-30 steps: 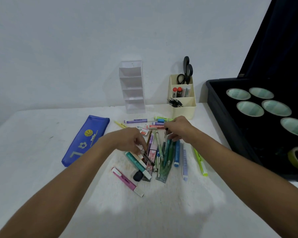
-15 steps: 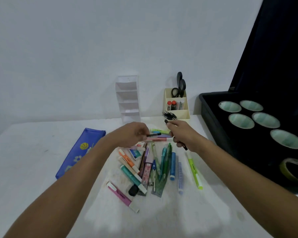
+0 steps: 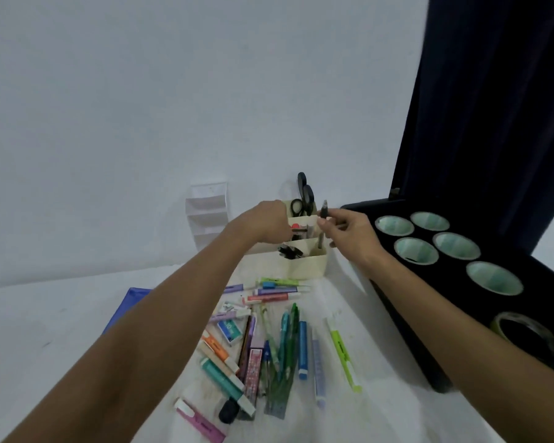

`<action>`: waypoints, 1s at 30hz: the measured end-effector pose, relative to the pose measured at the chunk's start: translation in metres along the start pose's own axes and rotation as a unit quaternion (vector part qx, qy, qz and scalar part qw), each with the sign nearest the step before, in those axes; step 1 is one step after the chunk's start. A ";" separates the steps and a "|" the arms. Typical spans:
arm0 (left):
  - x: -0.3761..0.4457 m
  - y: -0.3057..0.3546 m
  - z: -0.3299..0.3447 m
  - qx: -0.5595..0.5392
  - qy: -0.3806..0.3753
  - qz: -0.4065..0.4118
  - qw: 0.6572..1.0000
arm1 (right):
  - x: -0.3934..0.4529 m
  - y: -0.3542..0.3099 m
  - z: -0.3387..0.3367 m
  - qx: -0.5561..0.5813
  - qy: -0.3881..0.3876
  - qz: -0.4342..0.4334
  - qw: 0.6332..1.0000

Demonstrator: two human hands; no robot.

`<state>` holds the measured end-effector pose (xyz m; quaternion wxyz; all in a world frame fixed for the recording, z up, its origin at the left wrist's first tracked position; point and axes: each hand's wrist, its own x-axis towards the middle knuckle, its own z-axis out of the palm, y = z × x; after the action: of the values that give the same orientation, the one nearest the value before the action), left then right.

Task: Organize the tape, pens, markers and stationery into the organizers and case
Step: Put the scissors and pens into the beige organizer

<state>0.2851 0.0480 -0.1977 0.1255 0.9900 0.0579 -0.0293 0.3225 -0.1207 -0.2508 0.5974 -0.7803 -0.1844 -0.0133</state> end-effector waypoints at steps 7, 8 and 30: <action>0.026 0.015 0.016 0.021 0.008 0.052 0.998 | 0.004 0.030 0.009 -0.099 0.012 -0.024 0.995; 0.027 0.015 0.019 0.016 0.015 0.052 0.998 | 0.004 0.033 0.011 -0.112 0.008 -0.026 0.993; 0.018 -0.010 0.043 -0.044 0.076 0.065 0.994 | 0.001 0.040 0.033 -0.150 0.002 -0.043 0.988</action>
<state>0.2994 0.0489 -0.2426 0.1662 0.9845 0.0045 0.0564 0.3292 -0.0983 -0.2969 0.4730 -0.8522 -0.2127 -0.0686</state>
